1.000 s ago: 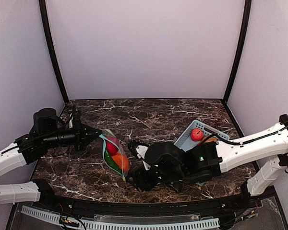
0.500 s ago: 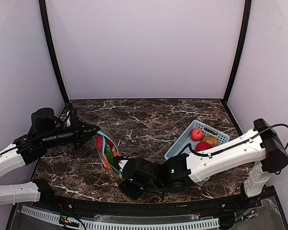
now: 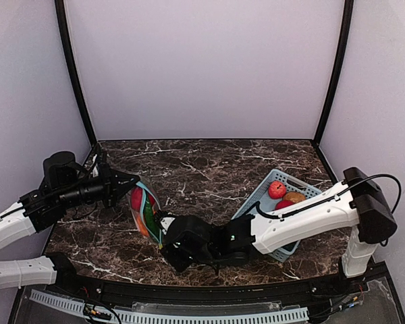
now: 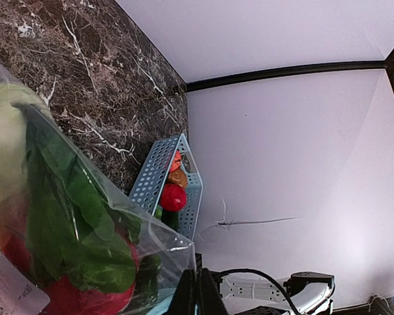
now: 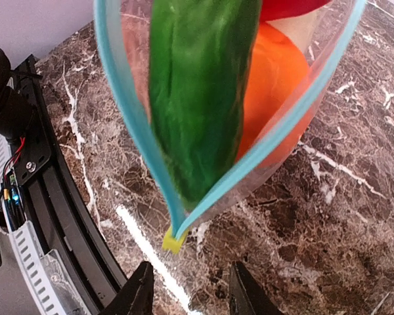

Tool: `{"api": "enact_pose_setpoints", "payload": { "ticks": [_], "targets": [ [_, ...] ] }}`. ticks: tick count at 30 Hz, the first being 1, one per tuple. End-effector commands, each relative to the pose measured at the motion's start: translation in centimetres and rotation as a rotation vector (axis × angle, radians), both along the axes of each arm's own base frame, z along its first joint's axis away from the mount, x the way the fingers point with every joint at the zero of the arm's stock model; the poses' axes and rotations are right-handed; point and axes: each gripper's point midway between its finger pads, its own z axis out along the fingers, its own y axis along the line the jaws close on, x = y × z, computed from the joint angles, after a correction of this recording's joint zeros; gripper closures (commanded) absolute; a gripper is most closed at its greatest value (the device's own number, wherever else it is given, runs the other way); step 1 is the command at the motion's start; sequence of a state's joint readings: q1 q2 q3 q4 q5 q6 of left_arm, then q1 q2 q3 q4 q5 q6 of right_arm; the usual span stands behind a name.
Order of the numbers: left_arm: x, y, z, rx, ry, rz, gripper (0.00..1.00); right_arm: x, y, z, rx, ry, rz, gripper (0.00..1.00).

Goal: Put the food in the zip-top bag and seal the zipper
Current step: Pass from the left arm to the right

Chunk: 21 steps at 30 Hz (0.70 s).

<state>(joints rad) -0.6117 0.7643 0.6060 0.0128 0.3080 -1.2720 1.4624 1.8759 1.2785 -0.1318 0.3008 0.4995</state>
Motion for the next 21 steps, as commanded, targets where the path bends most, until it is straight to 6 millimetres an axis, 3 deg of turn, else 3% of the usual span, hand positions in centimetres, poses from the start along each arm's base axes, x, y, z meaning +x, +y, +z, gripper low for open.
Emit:
{"api": "enact_pose_setpoints", "payload": {
  "ticks": [1, 8, 13, 18, 21],
  "targets": [
    [0.2, 0.2, 1.6, -0.029, -0.045, 0.016, 0.99, 1.1, 1.9, 0.1, 0.041, -0.047, 0.008, 0.63],
    [0.1, 0.5, 1.7, -0.026, -0.049, 0.026, 0.99, 1.6, 2.5, -0.9, 0.034, -0.035, 0.003, 0.63],
    [0.0, 0.7, 1.8, -0.029, -0.053, 0.037, 0.99, 3.1, 2.1, -0.6, 0.046, -0.049, -0.047, 0.83],
    [-0.1, 0.9, 1.6, -0.022, -0.049, 0.040, 0.99, 3.7, 2.3, 0.3, 0.069, -0.071, -0.048, 0.86],
    [-0.1, 1.0, 1.7, -0.021, -0.054, 0.045, 0.99, 3.7, 2.2, 0.5, 0.072, -0.077, -0.047, 1.00]
  ]
}}
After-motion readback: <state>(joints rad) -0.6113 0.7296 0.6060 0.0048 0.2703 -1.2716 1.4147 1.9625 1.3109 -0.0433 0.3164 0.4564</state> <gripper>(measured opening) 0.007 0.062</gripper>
